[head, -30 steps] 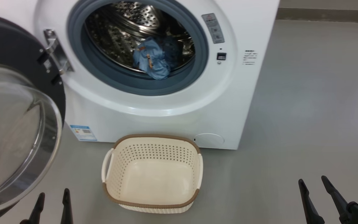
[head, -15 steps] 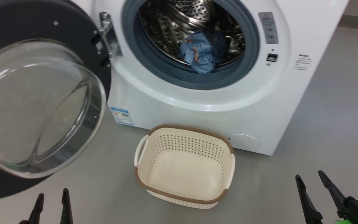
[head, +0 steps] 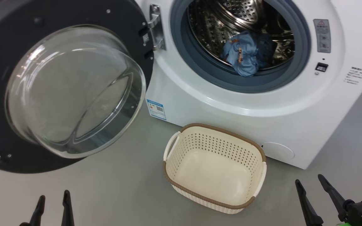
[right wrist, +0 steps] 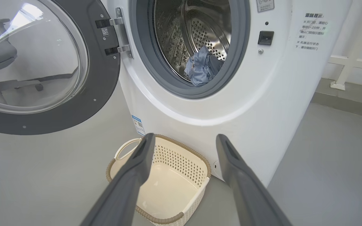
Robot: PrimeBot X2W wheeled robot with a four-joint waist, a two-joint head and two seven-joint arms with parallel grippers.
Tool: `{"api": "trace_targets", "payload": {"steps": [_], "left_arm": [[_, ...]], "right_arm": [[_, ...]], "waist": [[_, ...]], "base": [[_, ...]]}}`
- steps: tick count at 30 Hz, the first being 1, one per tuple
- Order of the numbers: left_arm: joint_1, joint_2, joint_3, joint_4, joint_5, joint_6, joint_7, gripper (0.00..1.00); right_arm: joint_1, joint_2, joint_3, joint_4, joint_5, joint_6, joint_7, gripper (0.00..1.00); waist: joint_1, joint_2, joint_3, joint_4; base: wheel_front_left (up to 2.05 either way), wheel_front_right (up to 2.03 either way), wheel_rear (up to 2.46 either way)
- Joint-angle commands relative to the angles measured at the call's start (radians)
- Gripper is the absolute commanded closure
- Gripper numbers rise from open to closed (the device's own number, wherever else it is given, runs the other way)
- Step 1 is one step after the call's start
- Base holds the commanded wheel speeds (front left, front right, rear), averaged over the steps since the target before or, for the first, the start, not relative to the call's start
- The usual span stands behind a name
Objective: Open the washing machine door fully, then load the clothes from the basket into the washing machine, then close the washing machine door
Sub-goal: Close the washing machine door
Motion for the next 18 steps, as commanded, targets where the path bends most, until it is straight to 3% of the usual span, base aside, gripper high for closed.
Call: {"api": "trace_targets", "payload": {"steps": [1,17,18], "left_arm": [[-0.034,0.009,0.035,-0.020,-0.010,-0.002,-0.006,0.00],[0.001,0.009,0.055,-0.063,-0.057,0.021,-0.006,0.00],[-0.002,0.009,0.059,-0.068,-0.065,0.020,-0.006,0.06]], "right_arm": [[-0.034,-0.021,0.024,-0.019,0.005,0.001,-0.005,0.00],[-0.084,-0.047,0.088,0.009,0.023,0.001,-0.005,0.00],[-0.084,-0.047,0.088,0.009,0.024,0.001,-0.005,0.00]], "waist": [[0.0000,-0.0001,-0.006,0.029],[0.0000,-0.0001,-0.002,0.040],[0.0000,-0.0001,-0.001,0.040]], "base": [[0.00,0.00,0.00],[0.00,0.00,0.00],[0.00,0.00,0.00]]}}
